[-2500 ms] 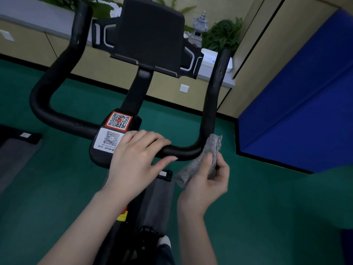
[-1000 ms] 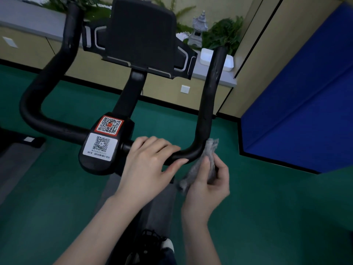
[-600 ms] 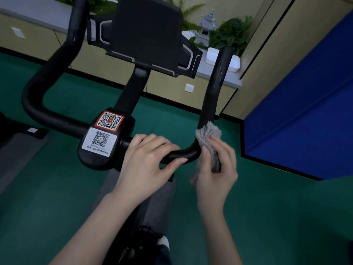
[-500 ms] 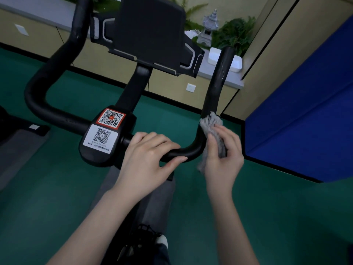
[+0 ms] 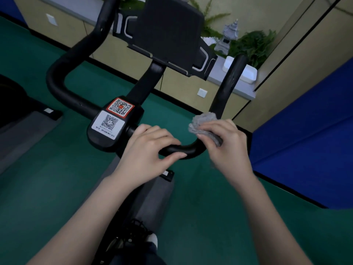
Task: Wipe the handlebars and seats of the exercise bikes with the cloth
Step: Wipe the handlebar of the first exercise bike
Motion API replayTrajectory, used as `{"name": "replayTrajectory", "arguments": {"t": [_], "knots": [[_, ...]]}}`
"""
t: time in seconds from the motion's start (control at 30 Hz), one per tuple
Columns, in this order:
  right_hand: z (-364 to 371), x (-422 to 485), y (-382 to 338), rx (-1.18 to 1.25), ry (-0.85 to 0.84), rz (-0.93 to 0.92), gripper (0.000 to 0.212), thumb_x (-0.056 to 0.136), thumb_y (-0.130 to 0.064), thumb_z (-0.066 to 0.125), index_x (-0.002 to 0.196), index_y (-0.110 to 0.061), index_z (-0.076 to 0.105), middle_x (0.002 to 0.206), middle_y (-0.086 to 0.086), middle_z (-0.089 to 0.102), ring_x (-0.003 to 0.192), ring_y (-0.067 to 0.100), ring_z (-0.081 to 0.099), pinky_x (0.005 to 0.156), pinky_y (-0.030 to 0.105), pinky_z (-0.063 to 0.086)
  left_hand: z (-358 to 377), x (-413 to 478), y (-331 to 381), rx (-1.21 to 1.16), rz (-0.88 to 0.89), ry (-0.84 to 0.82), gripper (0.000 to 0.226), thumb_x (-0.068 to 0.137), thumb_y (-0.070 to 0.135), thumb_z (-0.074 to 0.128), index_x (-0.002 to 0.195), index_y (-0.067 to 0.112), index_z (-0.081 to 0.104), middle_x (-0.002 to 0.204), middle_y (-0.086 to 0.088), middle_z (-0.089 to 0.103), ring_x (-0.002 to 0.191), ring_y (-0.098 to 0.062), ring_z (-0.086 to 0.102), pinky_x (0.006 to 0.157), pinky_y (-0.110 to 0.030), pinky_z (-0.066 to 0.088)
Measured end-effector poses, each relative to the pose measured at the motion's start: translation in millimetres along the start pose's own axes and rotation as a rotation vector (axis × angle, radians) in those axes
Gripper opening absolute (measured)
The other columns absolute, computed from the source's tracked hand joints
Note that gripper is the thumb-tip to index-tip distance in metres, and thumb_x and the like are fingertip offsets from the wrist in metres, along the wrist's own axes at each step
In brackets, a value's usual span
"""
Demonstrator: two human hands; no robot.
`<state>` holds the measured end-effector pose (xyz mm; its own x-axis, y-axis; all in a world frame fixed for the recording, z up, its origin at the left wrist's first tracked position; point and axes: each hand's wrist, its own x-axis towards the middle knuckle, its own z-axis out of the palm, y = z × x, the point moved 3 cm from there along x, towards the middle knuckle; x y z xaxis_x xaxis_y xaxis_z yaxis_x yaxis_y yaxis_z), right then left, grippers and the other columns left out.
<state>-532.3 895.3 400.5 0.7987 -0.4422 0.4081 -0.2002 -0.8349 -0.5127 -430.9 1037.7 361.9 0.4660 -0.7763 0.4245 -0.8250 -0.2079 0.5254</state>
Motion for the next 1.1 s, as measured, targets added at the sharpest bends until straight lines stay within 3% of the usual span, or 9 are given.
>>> {"name": "replayTrajectory", "arguments": {"t": [0.1, 0.23, 0.37, 0.53, 0.7, 0.83, 0.97, 1.03, 1.1], "knots": [[-9, 22, -2, -0.087, -0.294, -0.106, 0.013, 0.081, -0.012, 0.074, 0.093, -0.009, 0.076, 0.093, -0.002, 0.071, 0.089, 0.019, 0.056, 0.078, 0.008, 0.033, -2, 2, 2, -0.027, -0.021, -0.010, 0.036, 0.081, 0.054, 0.058, 0.090, 0.023, 0.075, 0.085, 0.013, 0.068, 0.080, -0.012, 0.062, 0.081, -0.032, 0.036], [-12, 44, -2, -0.137, -0.400, -0.126, 0.012, 0.084, -0.018, 0.071, 0.094, -0.012, 0.075, 0.090, -0.012, 0.063, 0.089, 0.008, 0.047, 0.078, 0.004, 0.030, -3, 2, 3, -0.054, -0.060, -0.002, 0.034, 0.079, 0.055, 0.061, 0.089, 0.025, 0.075, 0.085, 0.014, 0.069, 0.081, -0.010, 0.061, 0.082, -0.030, 0.035], [2, 52, -8, -0.153, -0.678, -0.107, 0.011, 0.083, -0.021, 0.072, 0.091, -0.014, 0.076, 0.097, -0.002, 0.071, 0.096, 0.011, 0.060, 0.091, 0.027, 0.045, -3, 2, 4, -0.055, -0.093, 0.005, 0.031, 0.076, 0.053, 0.065, 0.087, 0.026, 0.076, 0.085, 0.013, 0.070, 0.082, -0.009, 0.061, 0.083, -0.028, 0.034], [15, 74, -10, -0.223, -1.054, 0.066, 0.008, 0.080, -0.026, 0.075, 0.081, -0.020, 0.070, 0.087, 0.016, 0.070, 0.079, 0.028, 0.065, 0.076, 0.043, 0.055, -4, 1, 4, -0.083, -0.107, -0.020, 0.029, 0.077, 0.054, 0.064, 0.088, 0.029, 0.076, 0.085, 0.014, 0.069, 0.084, -0.007, 0.060, 0.083, -0.028, 0.033], [20, 85, -7, -0.237, -1.060, 0.232, 0.013, 0.079, -0.018, 0.078, 0.074, -0.012, 0.067, 0.051, 0.013, 0.057, 0.042, 0.021, 0.045, 0.044, 0.030, 0.041, -4, 1, 3, -0.057, -0.083, 0.003, 0.028, 0.078, 0.051, 0.067, 0.085, 0.026, 0.076, 0.083, 0.012, 0.069, 0.080, -0.011, 0.061, 0.081, -0.032, 0.036], [27, 80, -14, -0.268, -1.179, 0.250, 0.009, 0.082, -0.016, 0.073, 0.076, -0.013, 0.067, 0.056, 0.020, 0.054, 0.044, 0.024, 0.045, 0.046, 0.034, 0.043, -4, 1, 2, -0.051, -0.076, -0.011, 0.027, 0.079, 0.049, 0.068, 0.086, 0.025, 0.076, 0.082, 0.012, 0.068, 0.078, -0.014, 0.060, 0.081, -0.031, 0.035], [29, 94, -14, -0.405, -1.078, 0.283, 0.018, 0.076, -0.015, 0.079, 0.072, -0.007, 0.063, 0.062, 0.014, 0.054, 0.032, 0.021, 0.039, 0.039, 0.025, 0.039, -4, 1, 0, -0.057, -0.072, -0.015, 0.028, 0.079, 0.049, 0.068, 0.087, 0.024, 0.076, 0.082, 0.012, 0.068, 0.079, -0.014, 0.060, 0.081, -0.028, 0.034], [26, 102, -11, -0.457, -0.985, 0.243, 0.021, 0.073, -0.018, 0.083, 0.068, -0.009, 0.064, 0.073, 0.014, 0.061, 0.042, 0.030, 0.057, 0.041, 0.035, 0.051, -5, 1, 0, -0.064, -0.070, -0.016, 0.028, 0.079, 0.049, 0.067, 0.087, 0.024, 0.076, 0.082, 0.012, 0.068, 0.079, -0.014, 0.060, 0.081, -0.027, 0.033], [25, 99, -9, -0.434, -0.971, 0.227, 0.020, 0.071, -0.024, 0.083, 0.069, -0.012, 0.067, 0.080, 0.013, 0.065, 0.069, 0.044, 0.067, 0.059, 0.055, 0.058, -5, 1, 0, -0.060, -0.056, -0.023, 0.028, 0.079, 0.050, 0.066, 0.086, 0.024, 0.075, 0.081, 0.012, 0.068, 0.078, -0.014, 0.060, 0.080, -0.027, 0.032]]}}
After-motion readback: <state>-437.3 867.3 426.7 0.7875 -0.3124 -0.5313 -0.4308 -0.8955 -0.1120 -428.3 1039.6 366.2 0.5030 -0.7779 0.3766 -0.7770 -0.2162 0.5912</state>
